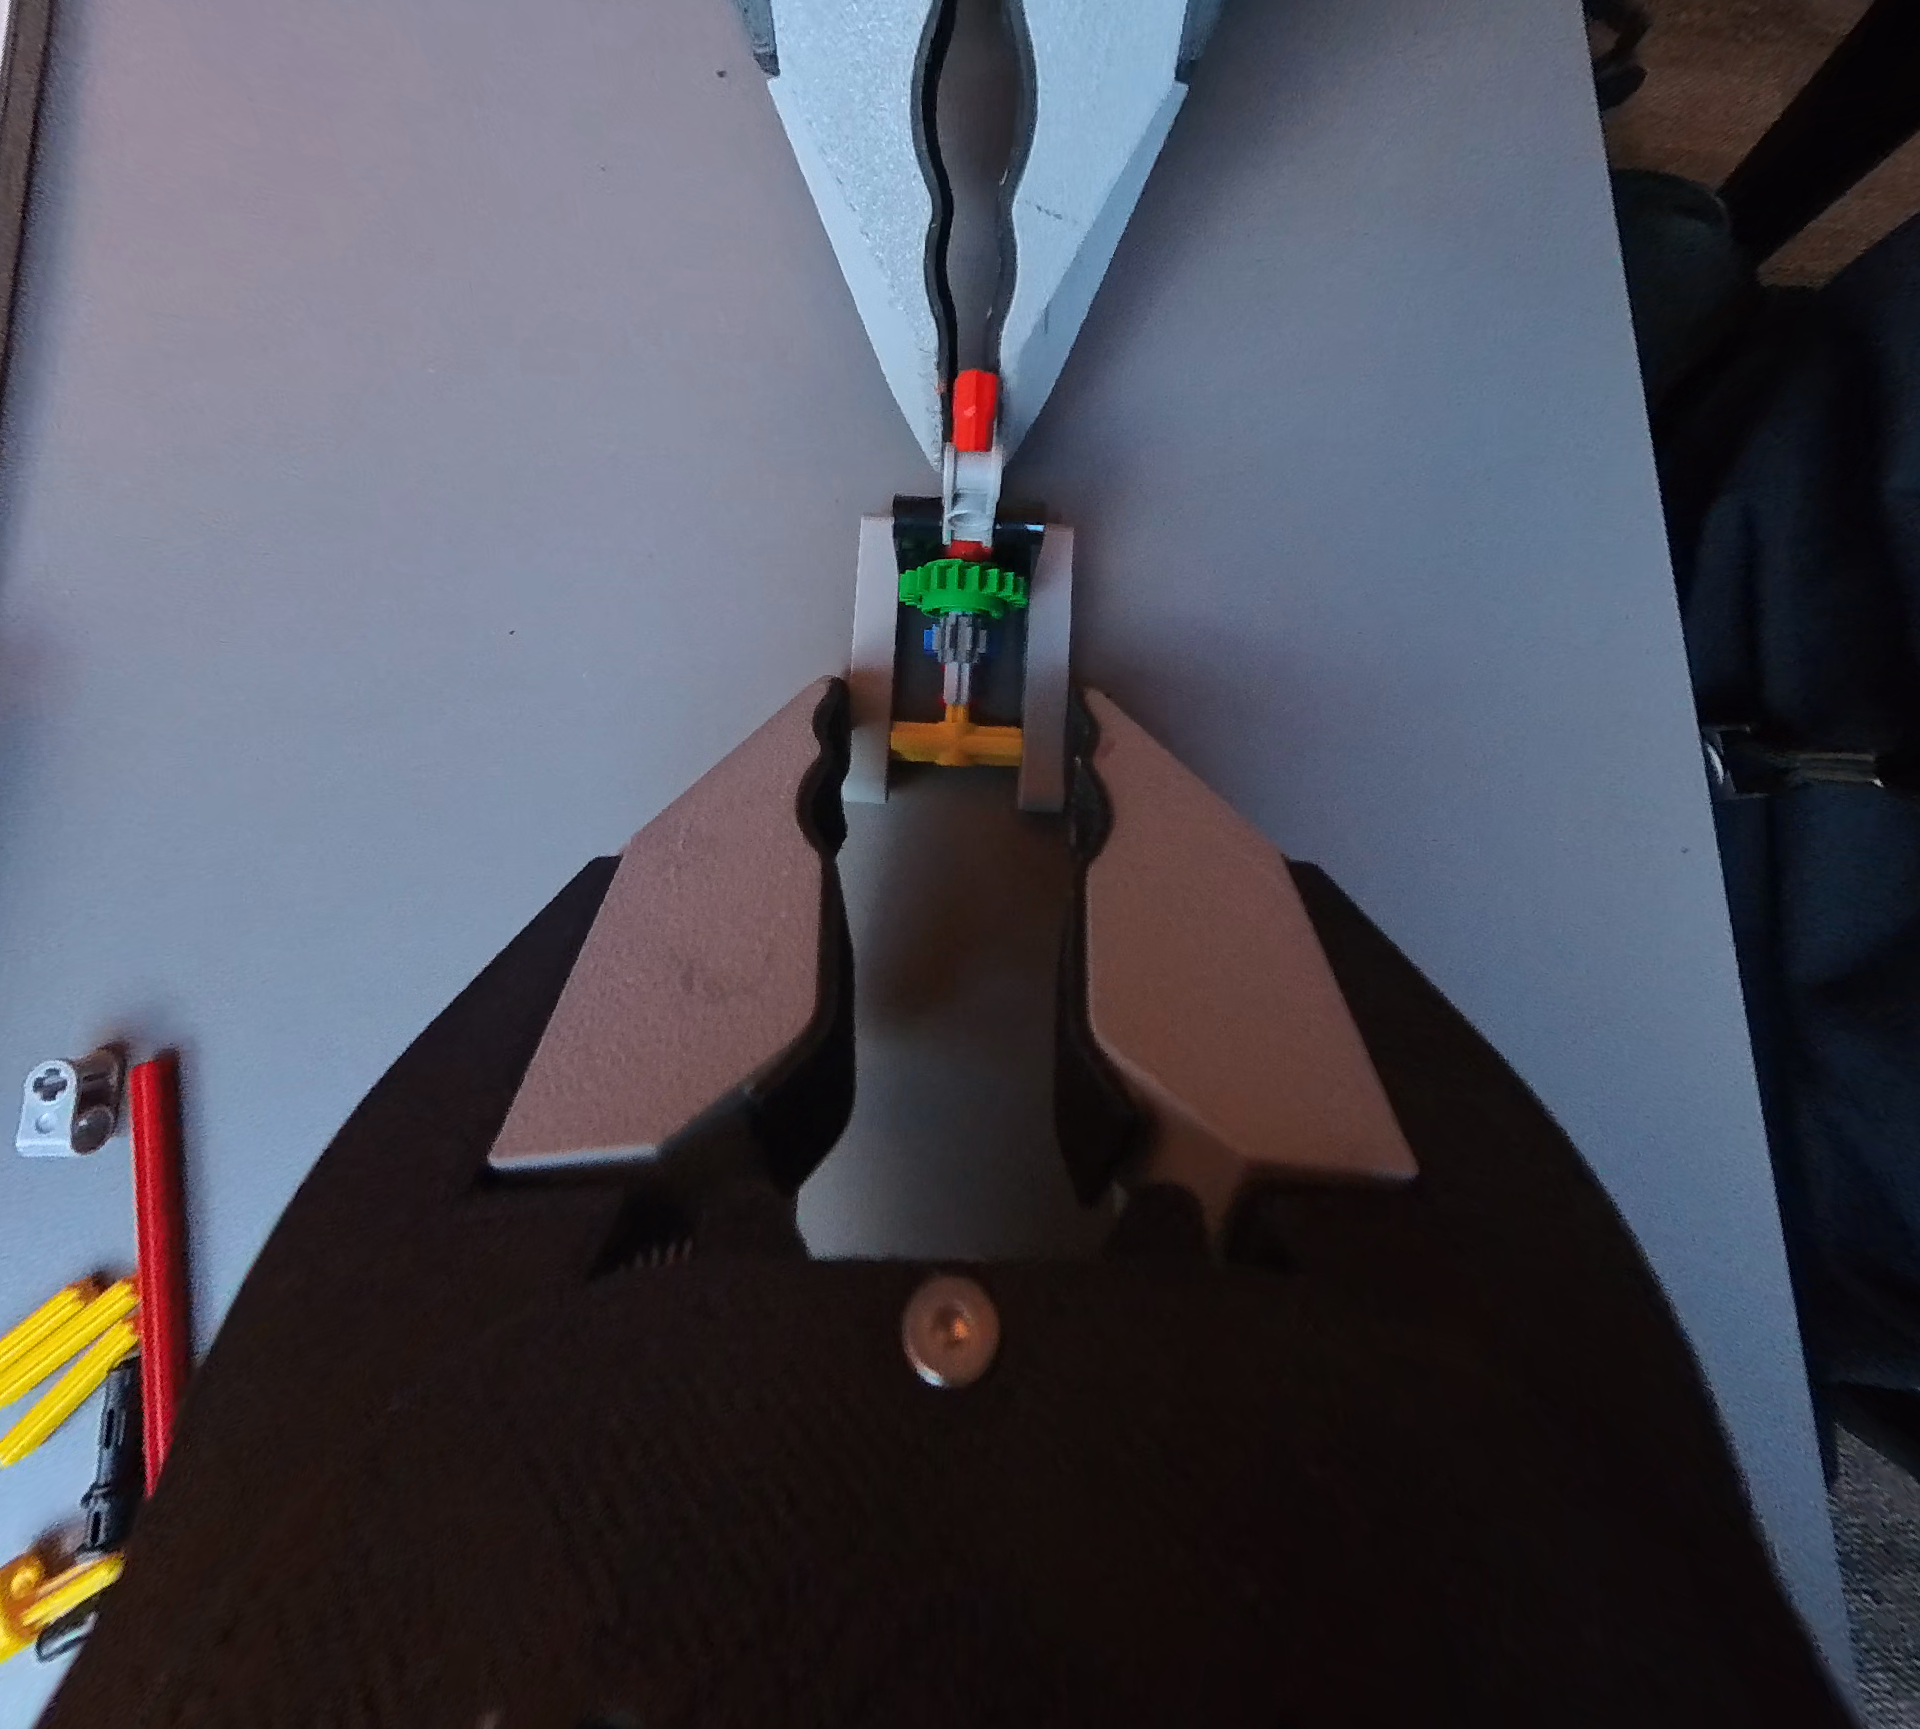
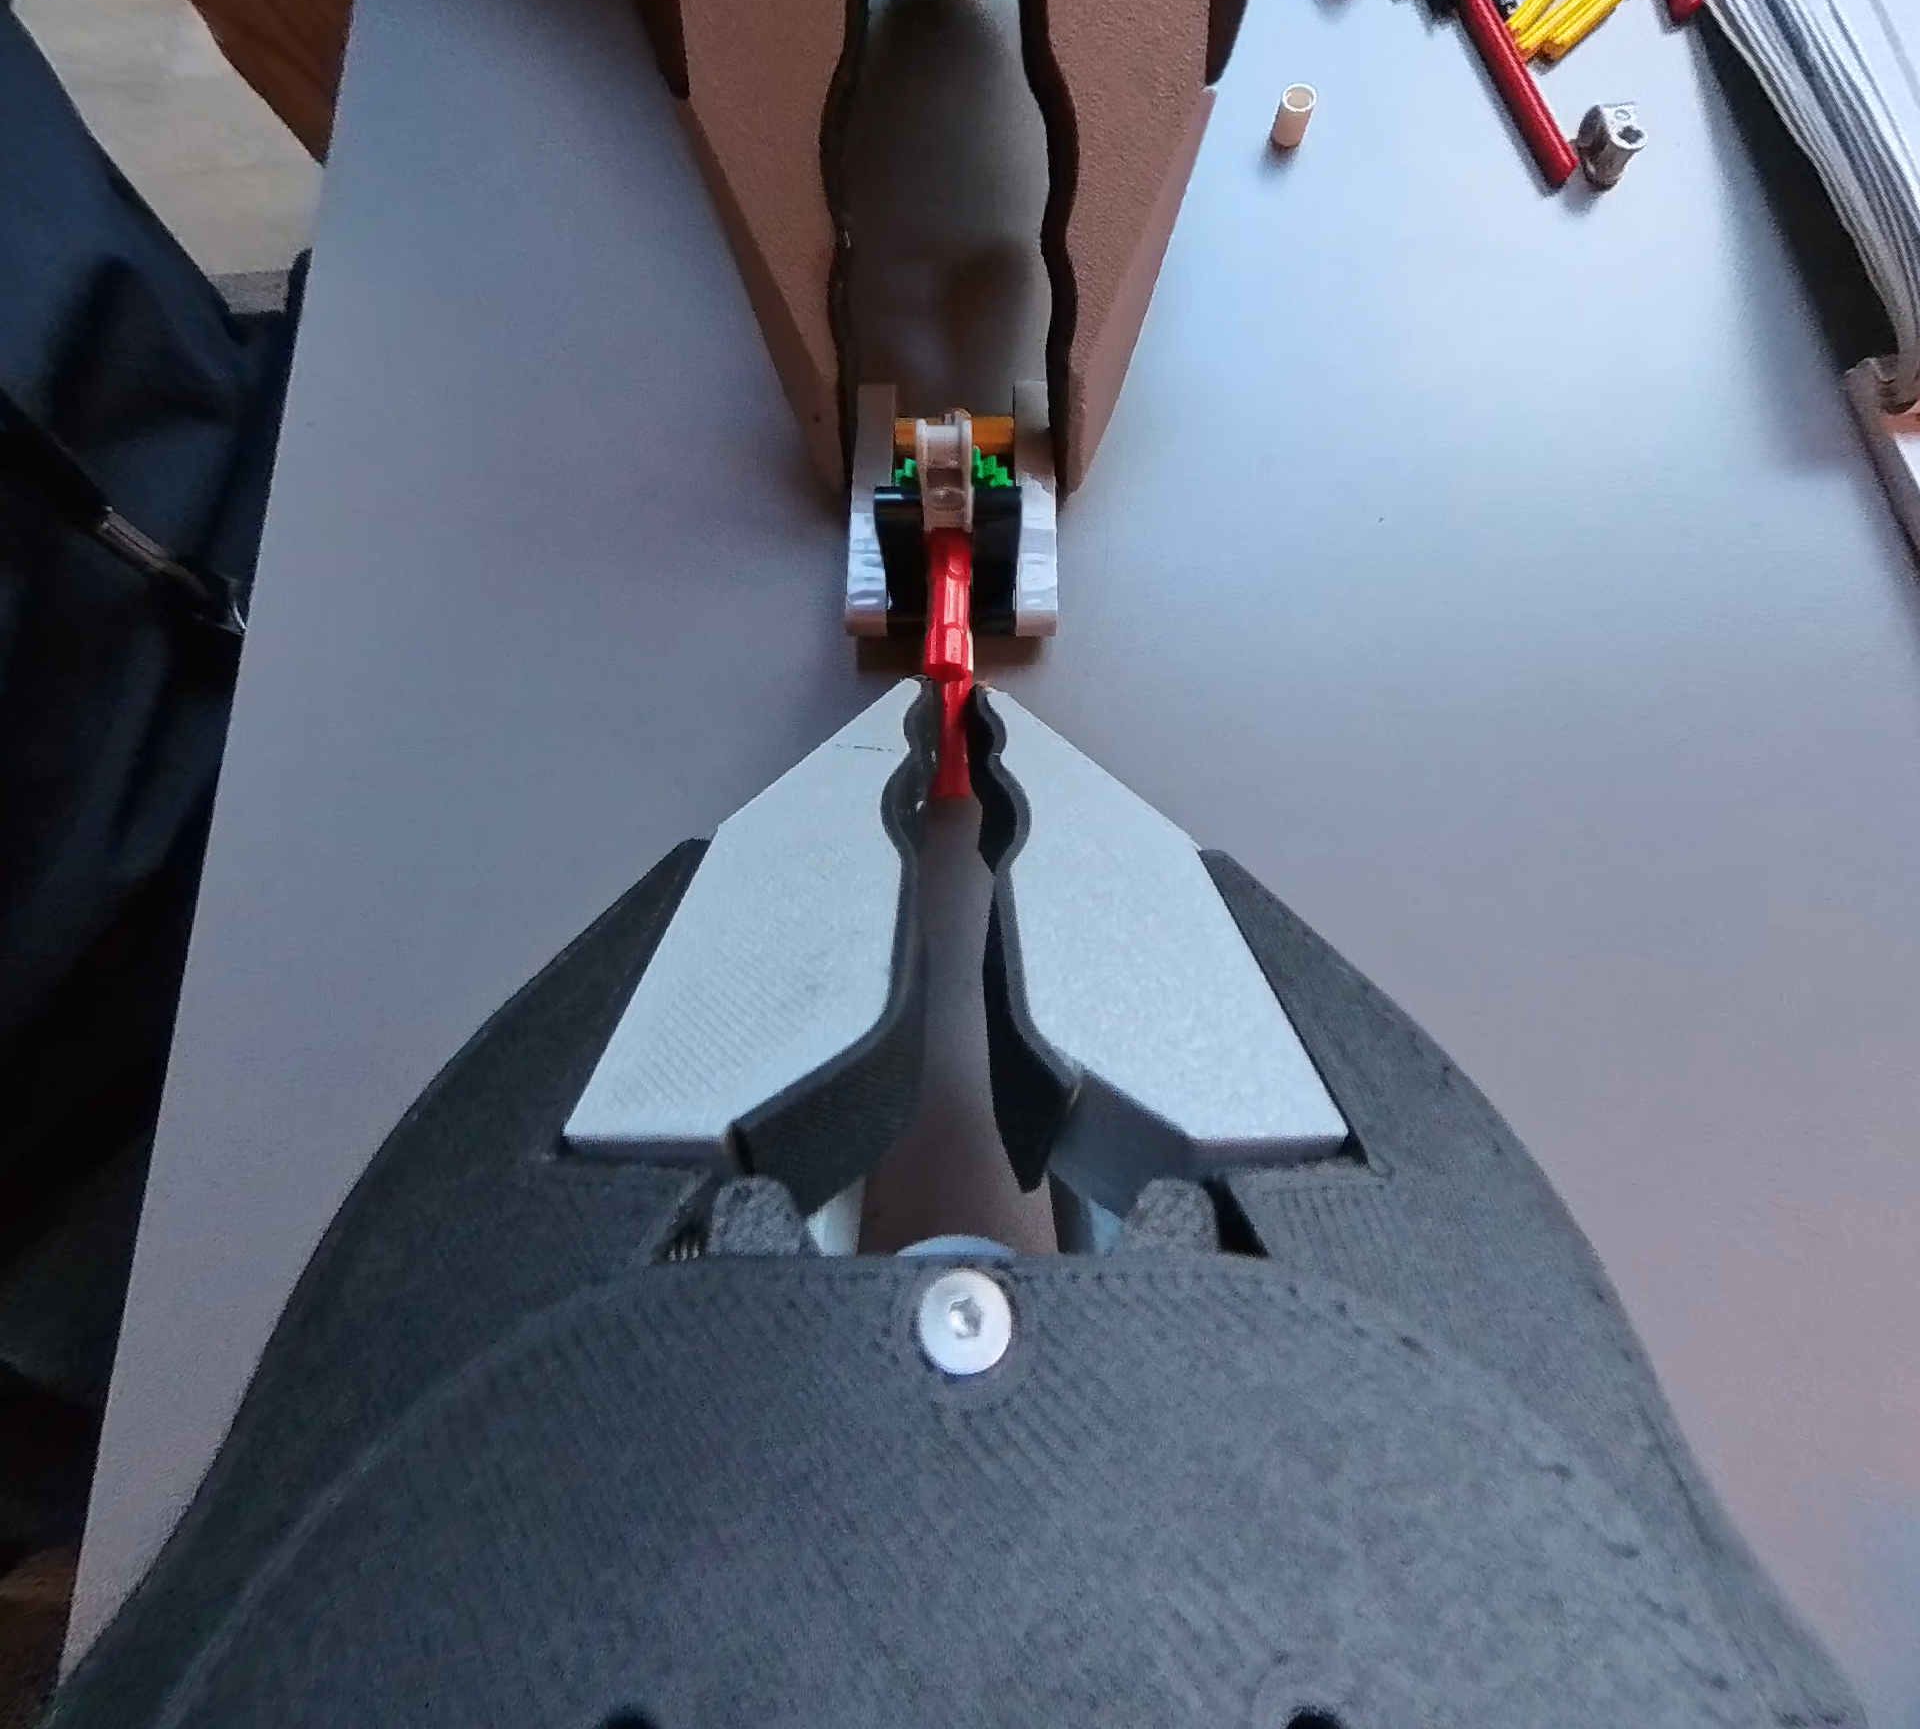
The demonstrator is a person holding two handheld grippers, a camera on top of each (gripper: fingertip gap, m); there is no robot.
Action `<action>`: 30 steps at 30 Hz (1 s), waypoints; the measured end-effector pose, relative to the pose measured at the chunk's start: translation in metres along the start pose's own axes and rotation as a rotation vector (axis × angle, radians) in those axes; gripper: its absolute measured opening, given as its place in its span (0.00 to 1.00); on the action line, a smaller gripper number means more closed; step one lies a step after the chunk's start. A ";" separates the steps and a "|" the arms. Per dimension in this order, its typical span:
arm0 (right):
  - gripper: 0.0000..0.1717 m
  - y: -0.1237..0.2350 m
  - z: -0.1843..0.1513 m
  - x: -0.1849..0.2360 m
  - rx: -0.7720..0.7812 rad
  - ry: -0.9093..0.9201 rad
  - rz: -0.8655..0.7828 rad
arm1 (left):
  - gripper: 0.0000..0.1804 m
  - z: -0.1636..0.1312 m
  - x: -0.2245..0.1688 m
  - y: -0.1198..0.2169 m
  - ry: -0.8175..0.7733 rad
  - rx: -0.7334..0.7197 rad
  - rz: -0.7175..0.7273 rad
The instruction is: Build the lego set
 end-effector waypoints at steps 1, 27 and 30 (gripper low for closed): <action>0.01 0.000 0.000 0.000 -0.004 -0.002 0.002 | 0.21 0.000 0.000 0.000 0.005 -0.002 -0.004; 0.01 0.004 0.003 0.000 0.058 0.037 0.009 | 0.21 -0.002 0.007 0.011 0.004 -0.036 0.019; 0.01 -0.001 0.006 0.004 0.114 0.040 0.040 | 0.27 -0.002 0.007 0.007 0.036 -0.039 -0.012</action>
Point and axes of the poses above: each gripper's, where its closed fingertips meet, y back along the fingers, z out of its top, x = y × z across the jaws, the point moved 5 cm from there along y, back along the fingers, and after that the axes turned 14 degrees about y, right-handed, at the moved point
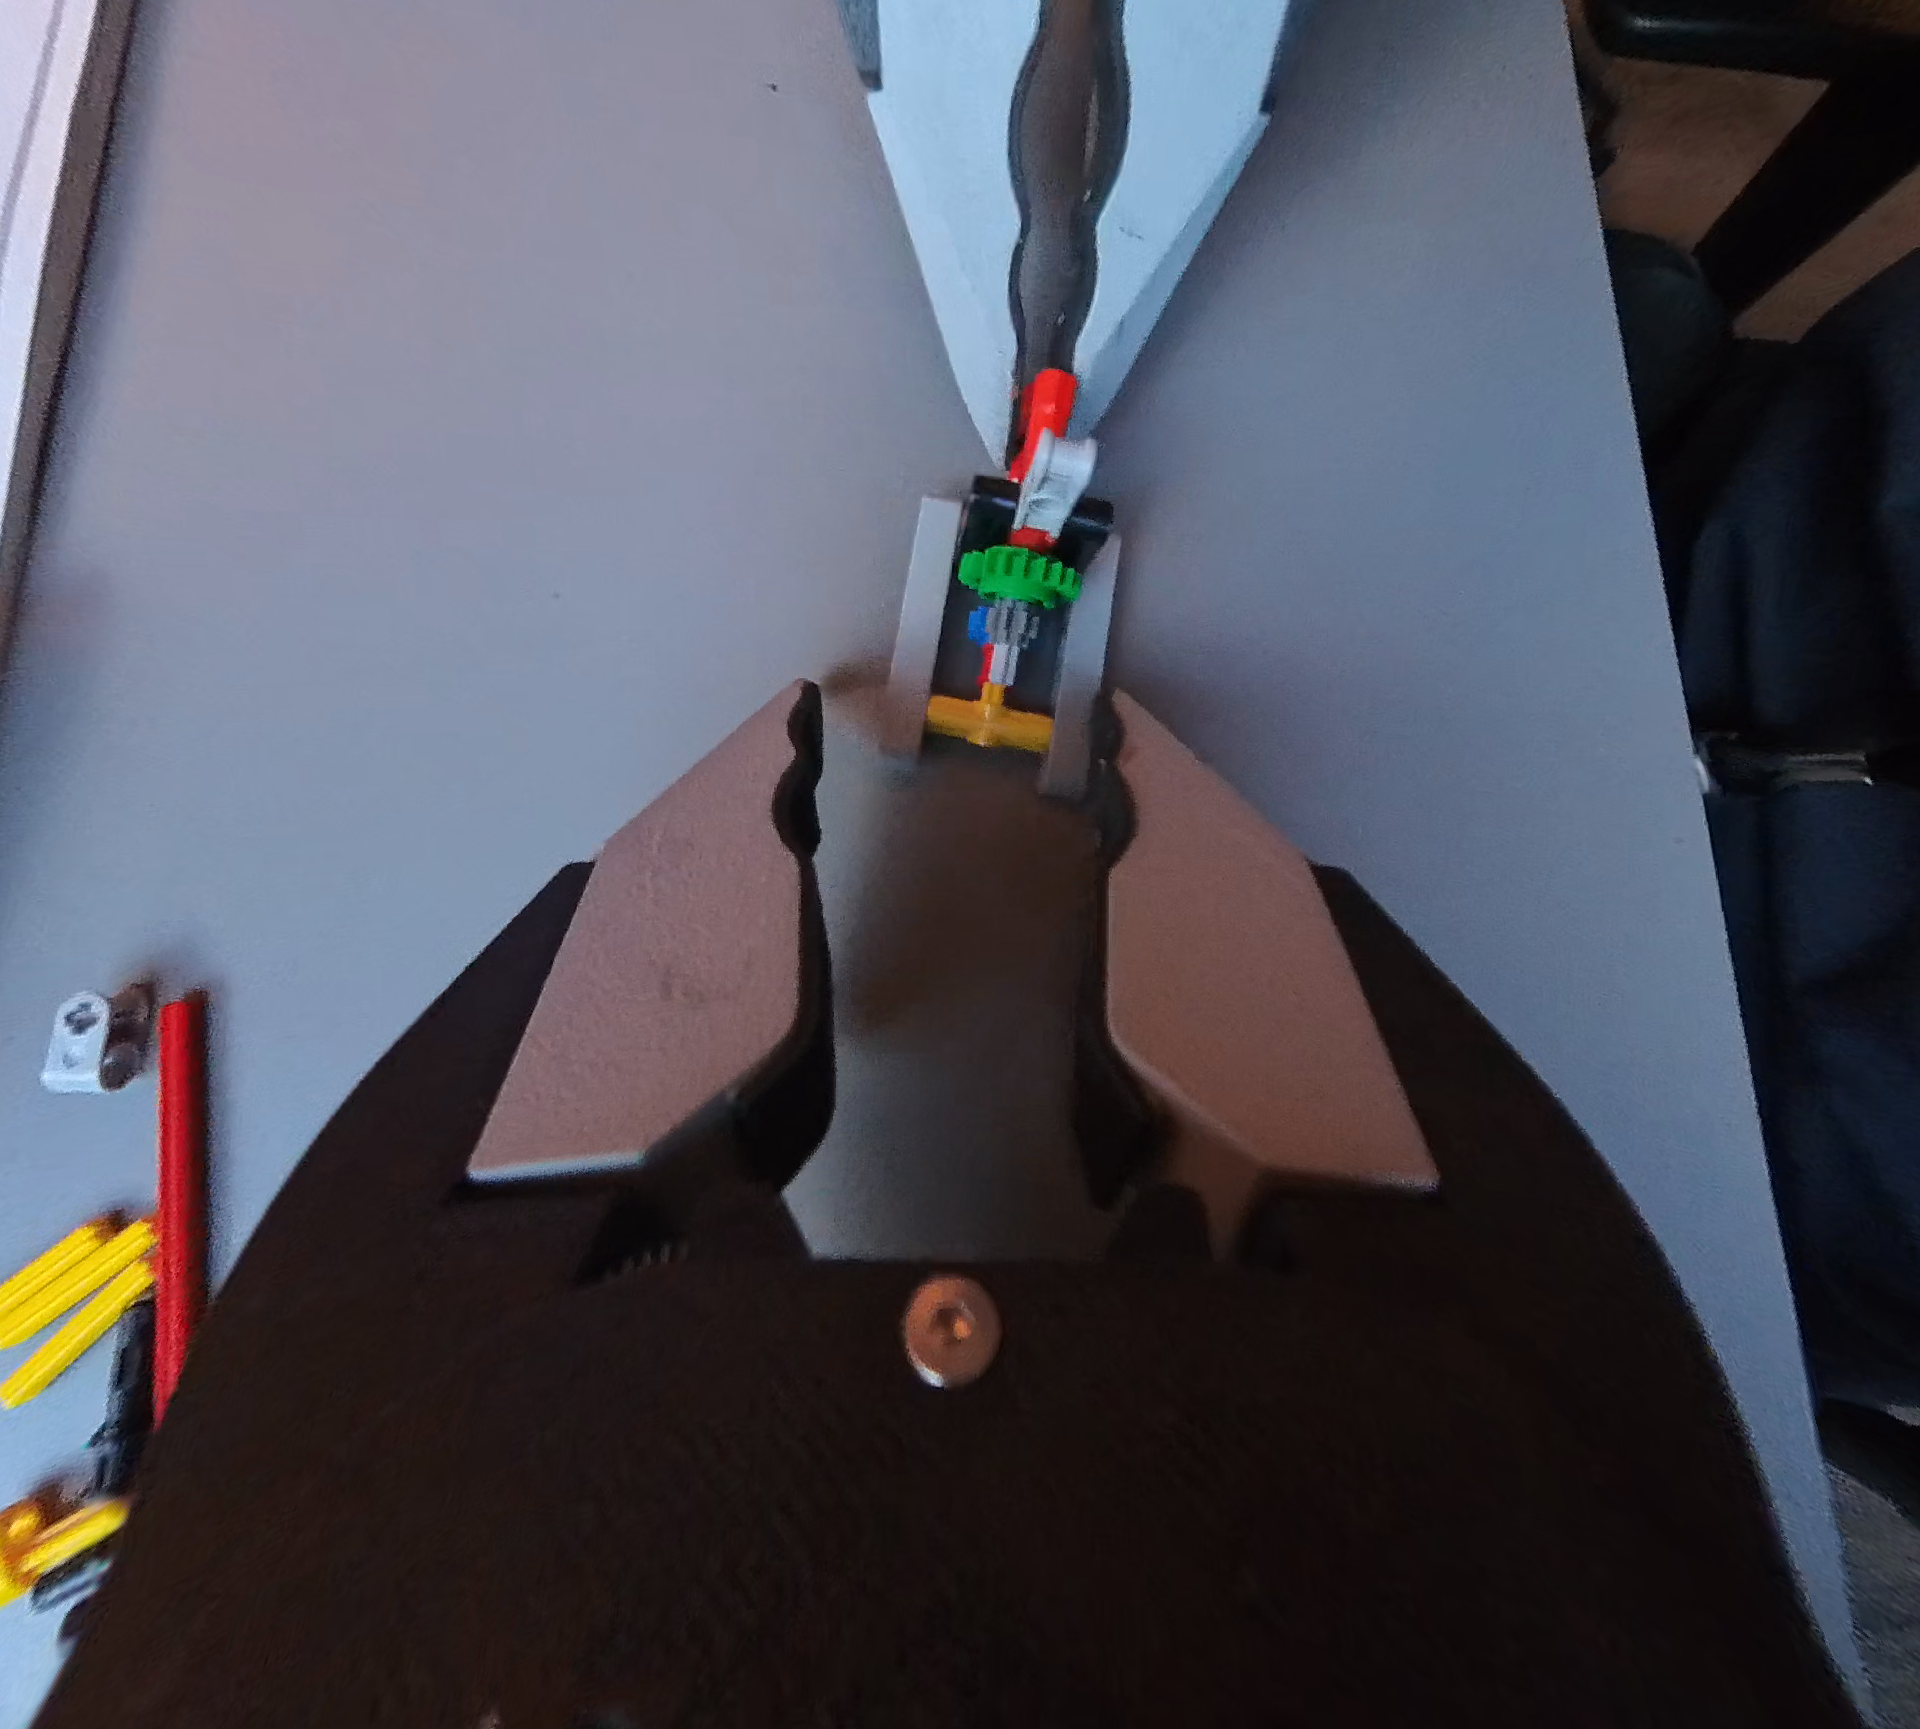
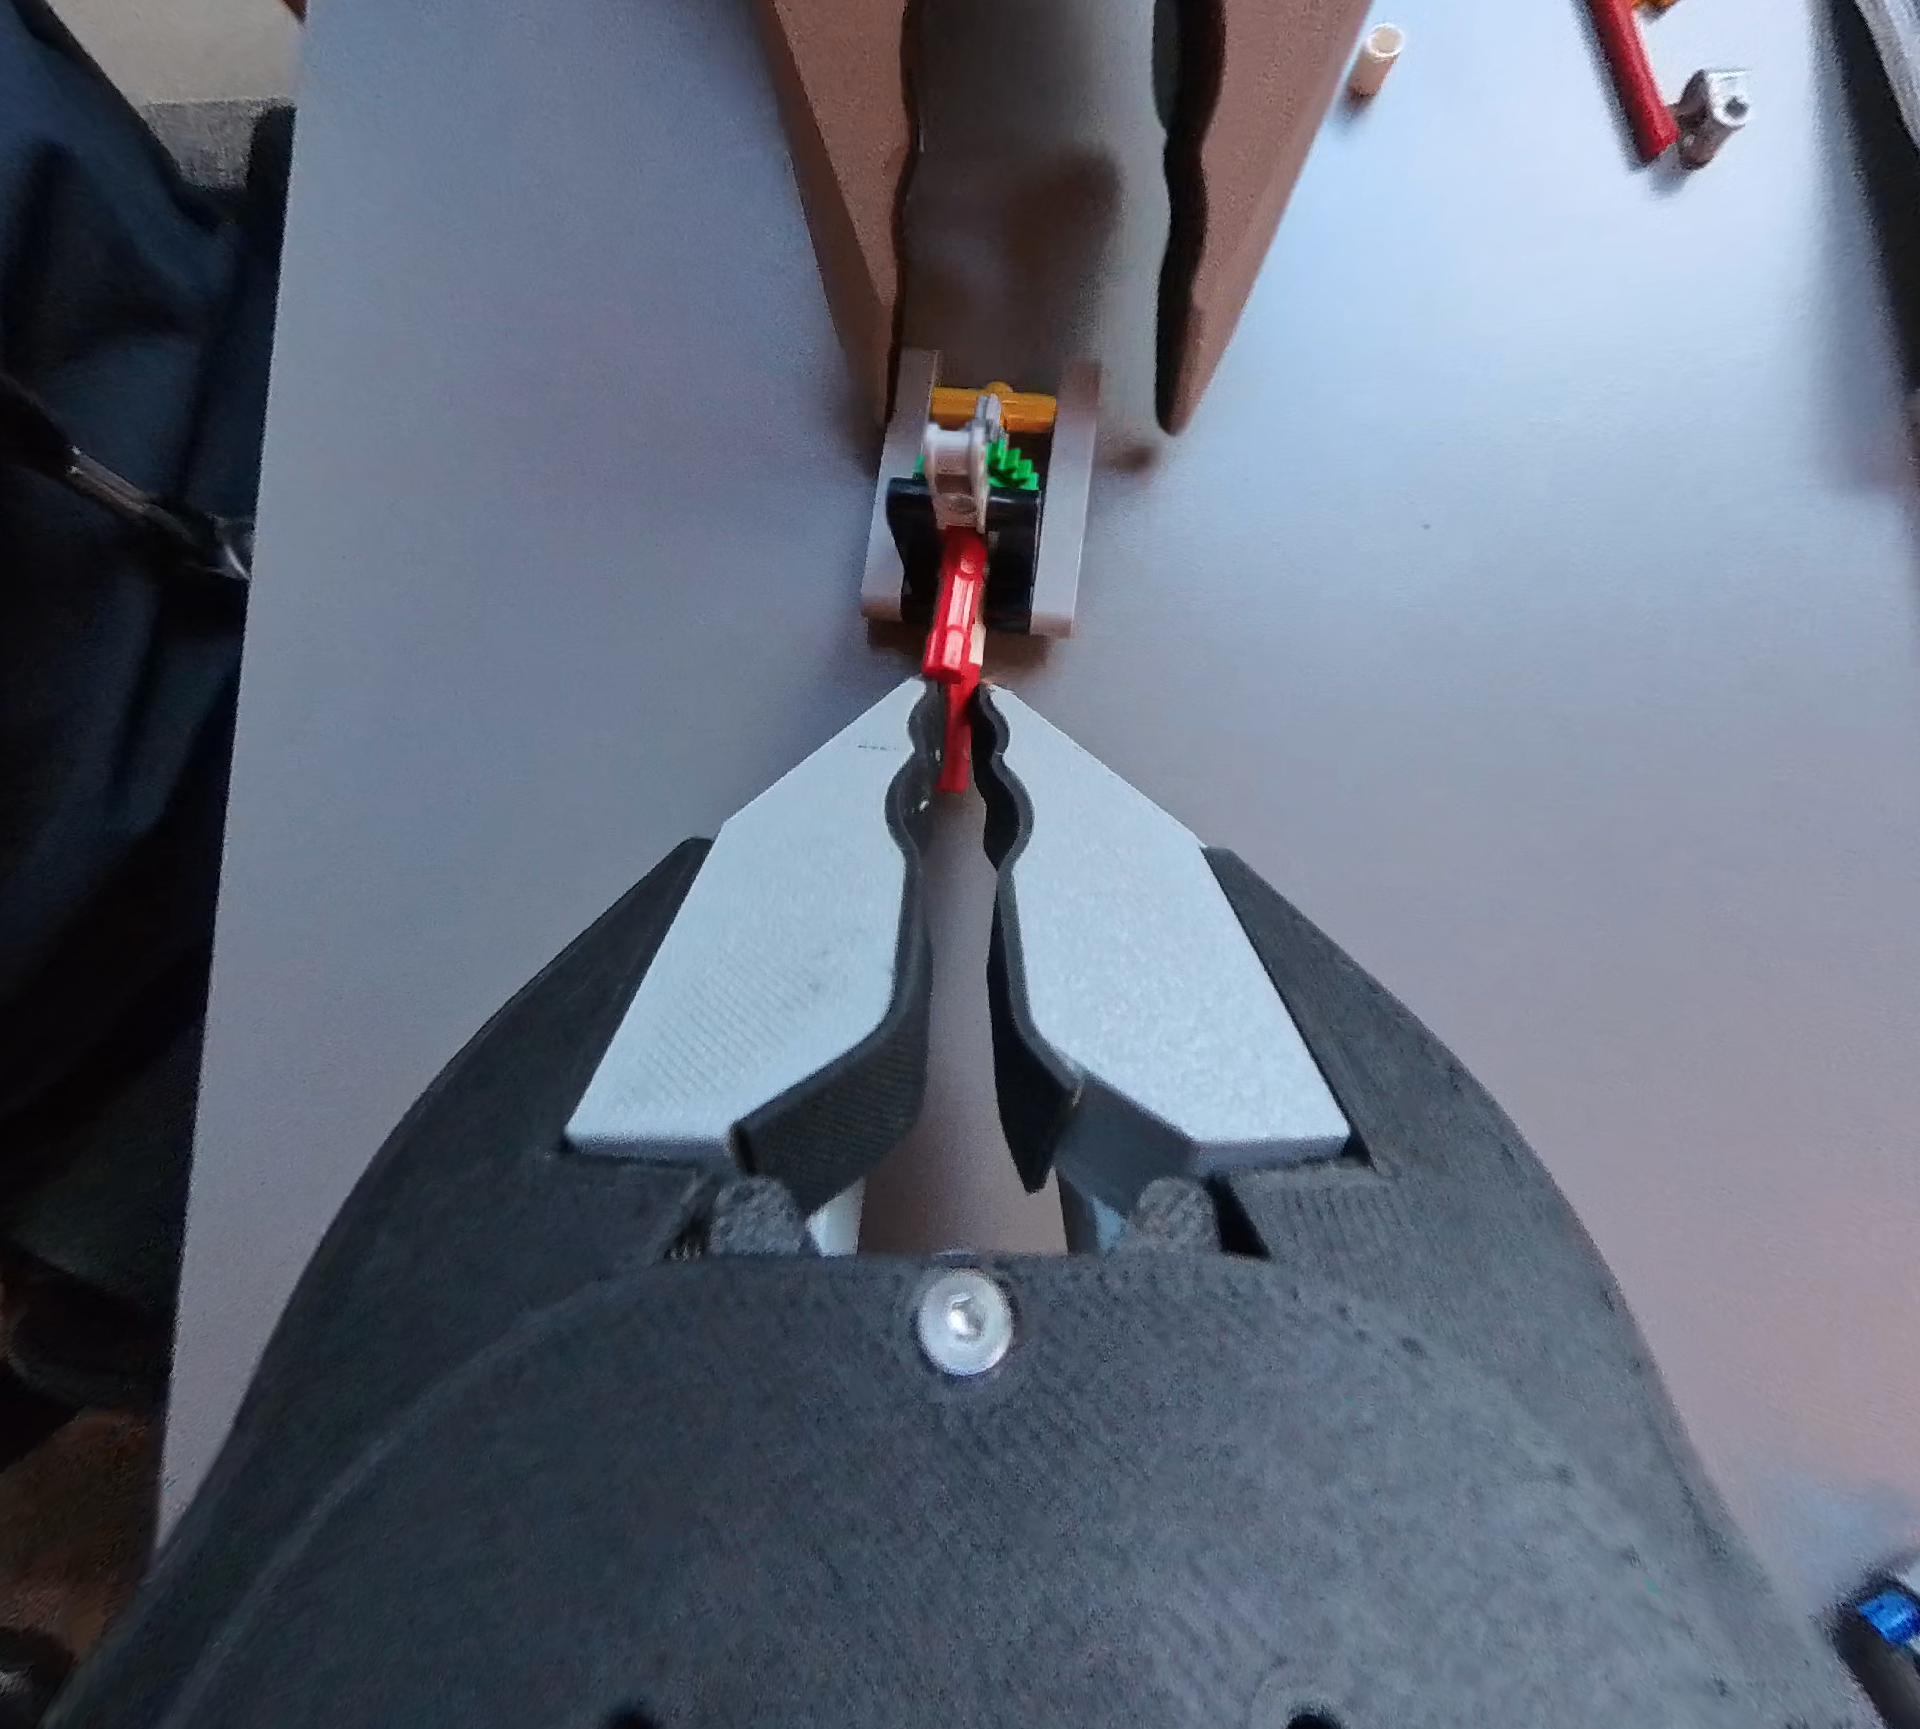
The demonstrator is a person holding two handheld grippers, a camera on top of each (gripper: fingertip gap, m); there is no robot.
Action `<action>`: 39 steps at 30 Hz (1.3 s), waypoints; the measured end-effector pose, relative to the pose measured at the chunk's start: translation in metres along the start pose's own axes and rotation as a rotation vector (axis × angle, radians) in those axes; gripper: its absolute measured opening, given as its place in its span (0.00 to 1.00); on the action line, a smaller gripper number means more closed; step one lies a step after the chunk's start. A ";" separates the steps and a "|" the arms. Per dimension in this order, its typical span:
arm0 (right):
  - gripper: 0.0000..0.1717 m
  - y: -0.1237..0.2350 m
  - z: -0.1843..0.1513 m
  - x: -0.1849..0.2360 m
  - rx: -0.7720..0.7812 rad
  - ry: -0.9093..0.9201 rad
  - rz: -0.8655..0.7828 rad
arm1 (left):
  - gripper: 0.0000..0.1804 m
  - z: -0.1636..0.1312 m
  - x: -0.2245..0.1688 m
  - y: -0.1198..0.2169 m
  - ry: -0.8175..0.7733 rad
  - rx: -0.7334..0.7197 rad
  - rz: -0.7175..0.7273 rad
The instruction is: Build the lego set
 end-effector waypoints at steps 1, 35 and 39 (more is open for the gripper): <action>0.01 0.000 0.001 0.001 -0.001 -0.014 0.017 | 0.29 -0.001 -0.001 -0.002 0.002 0.005 -0.007; 0.01 0.003 -0.005 -0.001 -0.023 -0.105 0.117 | 0.00 0.001 -0.010 -0.003 0.041 0.012 -0.086; 0.02 0.003 -0.005 -0.002 -0.025 -0.102 0.115 | 0.00 0.001 -0.010 -0.003 0.144 0.012 -0.156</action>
Point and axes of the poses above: each gripper's, where its closed fingertips meet, y back along the fingers, z out of its top, x = y × z across the jaws, the point moved 5 cm from there along y, back along the fingers, and after that the axes turned 14 degrees about y, right-handed, at the moved point
